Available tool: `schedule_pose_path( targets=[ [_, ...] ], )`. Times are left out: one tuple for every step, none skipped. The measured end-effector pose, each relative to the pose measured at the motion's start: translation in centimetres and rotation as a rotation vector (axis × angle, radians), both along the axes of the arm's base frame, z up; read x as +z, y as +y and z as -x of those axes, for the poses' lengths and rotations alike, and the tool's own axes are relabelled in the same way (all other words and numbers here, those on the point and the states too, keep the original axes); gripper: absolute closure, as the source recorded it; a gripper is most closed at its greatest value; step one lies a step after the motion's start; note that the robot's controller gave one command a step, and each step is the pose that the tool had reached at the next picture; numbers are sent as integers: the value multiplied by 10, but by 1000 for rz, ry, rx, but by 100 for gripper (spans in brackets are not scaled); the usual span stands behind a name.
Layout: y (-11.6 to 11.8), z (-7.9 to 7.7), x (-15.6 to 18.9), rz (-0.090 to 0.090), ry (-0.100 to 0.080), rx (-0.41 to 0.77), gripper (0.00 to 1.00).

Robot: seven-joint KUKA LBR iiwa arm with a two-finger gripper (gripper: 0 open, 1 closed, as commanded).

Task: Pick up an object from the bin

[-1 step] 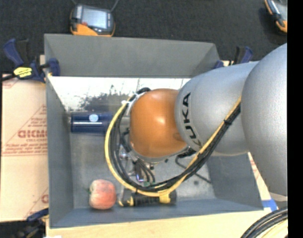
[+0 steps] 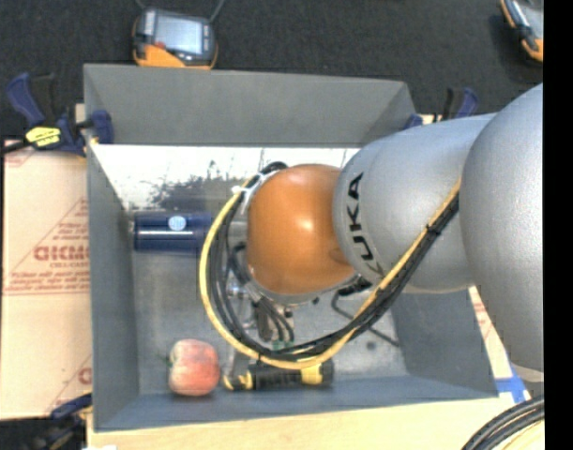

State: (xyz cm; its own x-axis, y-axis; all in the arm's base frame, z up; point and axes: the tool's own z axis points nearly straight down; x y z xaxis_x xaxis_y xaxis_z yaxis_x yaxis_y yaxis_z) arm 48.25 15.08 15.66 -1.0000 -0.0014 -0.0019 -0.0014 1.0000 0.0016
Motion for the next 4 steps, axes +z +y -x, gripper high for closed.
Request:
schedule_pose_path(
  targets=[
    [55, 4, -69, 0, -3, 112, 0],
    [70, 1, -84, -2, -15, 183, 0],
    [84, 6, -62, 1, -12, 659, 0],
    [82, -2, -85, 1, -22, 563, 0]
  ],
)
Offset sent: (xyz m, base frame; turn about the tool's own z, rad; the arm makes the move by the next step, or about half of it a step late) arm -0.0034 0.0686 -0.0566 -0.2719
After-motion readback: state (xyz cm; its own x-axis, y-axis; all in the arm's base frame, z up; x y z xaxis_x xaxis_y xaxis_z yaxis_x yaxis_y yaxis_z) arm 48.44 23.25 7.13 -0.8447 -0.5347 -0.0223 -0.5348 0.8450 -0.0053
